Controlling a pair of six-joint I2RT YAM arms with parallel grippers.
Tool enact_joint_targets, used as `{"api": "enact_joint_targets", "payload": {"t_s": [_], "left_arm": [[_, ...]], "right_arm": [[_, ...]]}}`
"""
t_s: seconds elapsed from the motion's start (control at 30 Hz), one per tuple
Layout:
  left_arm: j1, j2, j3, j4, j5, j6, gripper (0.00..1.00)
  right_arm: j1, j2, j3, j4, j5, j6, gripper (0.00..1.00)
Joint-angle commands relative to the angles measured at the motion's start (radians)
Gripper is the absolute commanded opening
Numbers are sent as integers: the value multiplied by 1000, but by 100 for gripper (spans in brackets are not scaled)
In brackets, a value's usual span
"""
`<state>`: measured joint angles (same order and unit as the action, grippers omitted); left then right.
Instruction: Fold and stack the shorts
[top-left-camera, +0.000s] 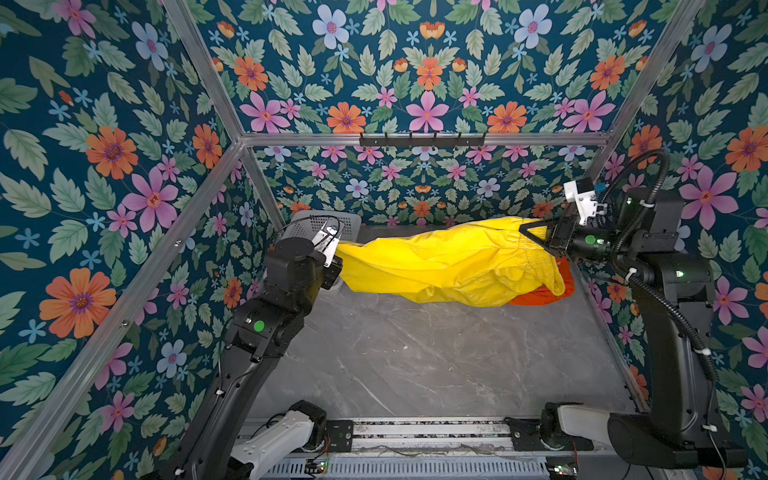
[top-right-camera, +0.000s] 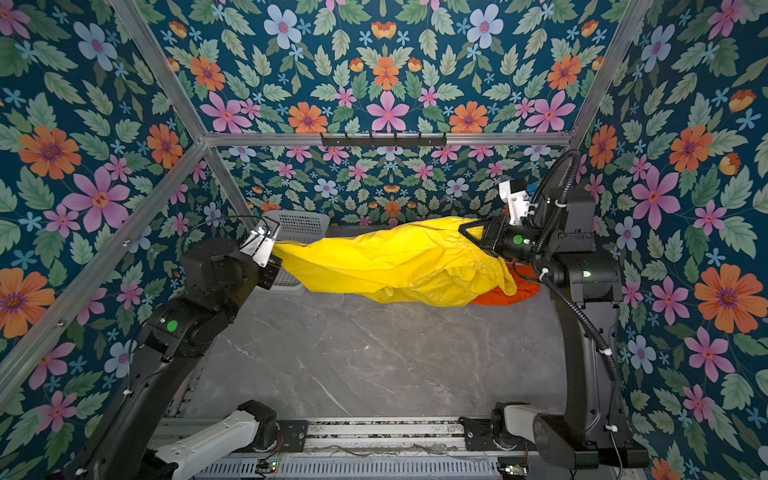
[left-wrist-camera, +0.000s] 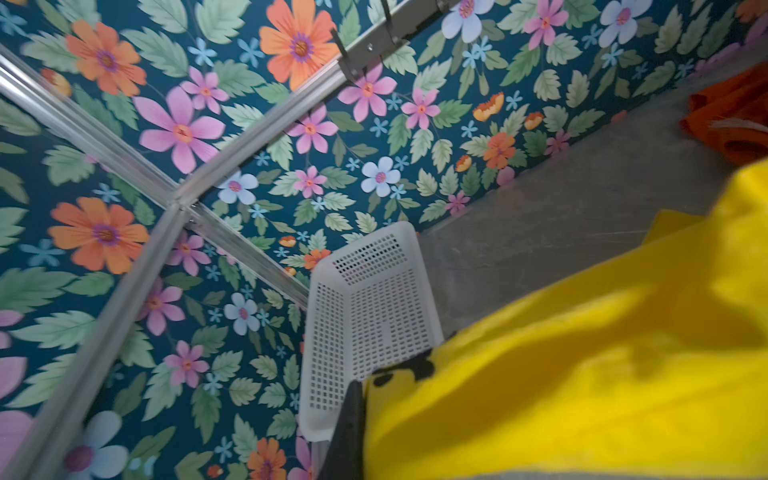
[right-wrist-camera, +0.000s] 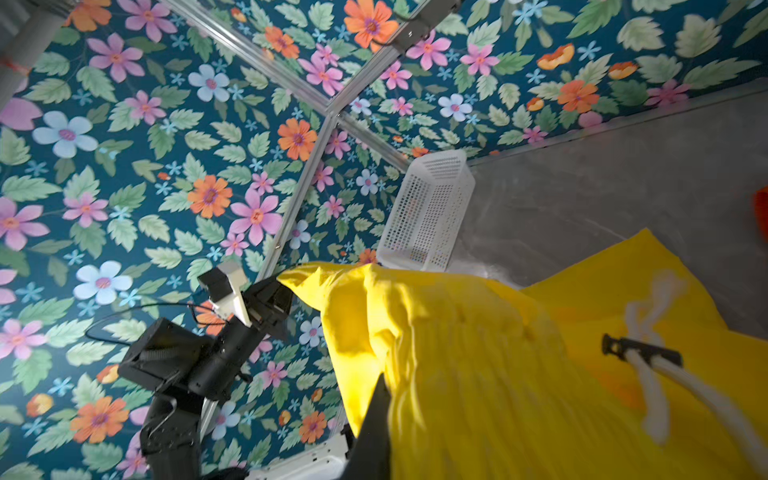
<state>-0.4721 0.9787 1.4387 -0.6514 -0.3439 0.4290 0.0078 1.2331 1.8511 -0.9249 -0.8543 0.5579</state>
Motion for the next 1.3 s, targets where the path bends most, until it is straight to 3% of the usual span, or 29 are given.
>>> {"api": "enact_joint_targets", "payload": {"t_s": [0.0,0.2,0.3,0.47,0.6,0.7,0.83,0.93,1.0,1.1,1.17,1.27], "left_arm": [[1,-26,59,-84,-88,51,1],[1,-78,123,-98,-210,114,0],[1,-56,147,-94,-229,125,0],[5,66,157,-99,-146,117,0],[84,178,162,0,15,140,0],[176,283,228,73,165,142,0],[221,429,425,107,246,155,0],[228,441,477,167,312,164,0],[228,402,440,205,353,184,0],[229,292,287,259,364,217,0],[230,200,142,274,369,249,0],[230,84,-45,206,410,287,0]], "right_arm": [[7,-48,-33,-49,-93,7,0],[7,-116,-31,-43,-263,65,0],[6,-79,-36,-69,-229,47,0],[16,53,-46,-31,-118,29,0],[48,212,19,65,-105,42,0],[64,374,199,59,-88,23,0],[64,631,634,-99,-44,-35,0],[64,773,991,-225,-53,-39,0],[64,779,1054,-265,-61,-53,0],[64,630,807,-259,-67,-115,0],[65,449,423,-123,-70,-105,0],[58,238,20,-12,-75,-102,0]]}}
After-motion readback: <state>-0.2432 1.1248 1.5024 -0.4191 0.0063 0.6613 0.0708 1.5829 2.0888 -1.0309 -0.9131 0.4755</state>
